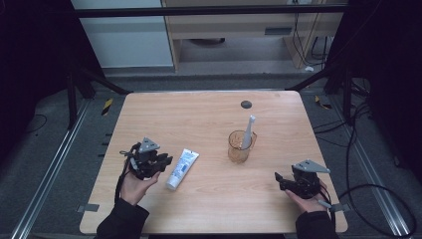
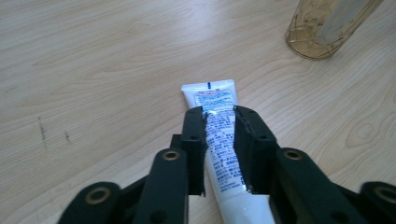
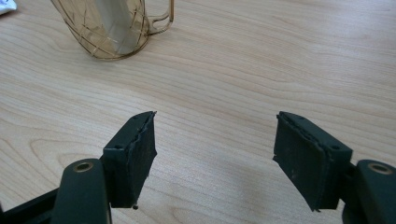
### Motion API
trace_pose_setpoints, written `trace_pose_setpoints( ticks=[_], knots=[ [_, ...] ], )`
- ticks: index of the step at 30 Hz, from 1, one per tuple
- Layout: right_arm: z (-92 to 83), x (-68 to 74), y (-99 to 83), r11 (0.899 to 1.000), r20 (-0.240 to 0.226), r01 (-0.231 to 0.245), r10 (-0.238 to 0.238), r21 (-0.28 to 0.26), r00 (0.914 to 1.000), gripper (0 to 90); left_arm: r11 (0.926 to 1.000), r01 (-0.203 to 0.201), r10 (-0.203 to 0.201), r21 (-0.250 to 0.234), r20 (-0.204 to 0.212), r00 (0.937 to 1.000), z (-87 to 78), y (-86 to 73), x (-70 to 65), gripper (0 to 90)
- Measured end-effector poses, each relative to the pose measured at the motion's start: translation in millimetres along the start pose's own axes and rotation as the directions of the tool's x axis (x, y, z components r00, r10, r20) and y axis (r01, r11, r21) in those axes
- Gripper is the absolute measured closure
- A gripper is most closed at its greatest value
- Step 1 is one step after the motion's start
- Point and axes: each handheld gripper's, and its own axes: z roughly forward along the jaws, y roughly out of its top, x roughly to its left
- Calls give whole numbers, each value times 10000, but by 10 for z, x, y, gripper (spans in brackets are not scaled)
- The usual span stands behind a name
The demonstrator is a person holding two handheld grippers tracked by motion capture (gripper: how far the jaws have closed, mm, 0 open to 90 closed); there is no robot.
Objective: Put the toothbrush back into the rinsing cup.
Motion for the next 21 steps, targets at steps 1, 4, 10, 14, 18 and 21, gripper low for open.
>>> trace_pose_setpoints(
  ticks=[1,4,10,14,18,21],
  knots=[
    [4,-1,0,10000,12,19,-19,-1,10000,296,10000,51,-51,30,-32,10000,8,3,6,664],
    [10,-2,5,10000,-2,60,-60,-5,10000,296,9999,77,-75,104,-209,9998,31,11,38,595],
    [24,4,7,10000,20,58,-58,66,10000,294,9981,91,-73,613,-304,9995,107,54,64,471],
    [31,12,13,10000,6,23,-23,74,10000,293,9950,36,-2,996,-340,9994,191,66,43,404],
    [41,4,13,9999,-17,92,-92,107,10000,292,9914,-210,247,1294,-269,9993,278,100,-3,364],
    [45,2,13,9999,-16,90,-90,126,10000,291,9894,-245,288,1429,-277,9992,341,125,-27,340]
  ],
)
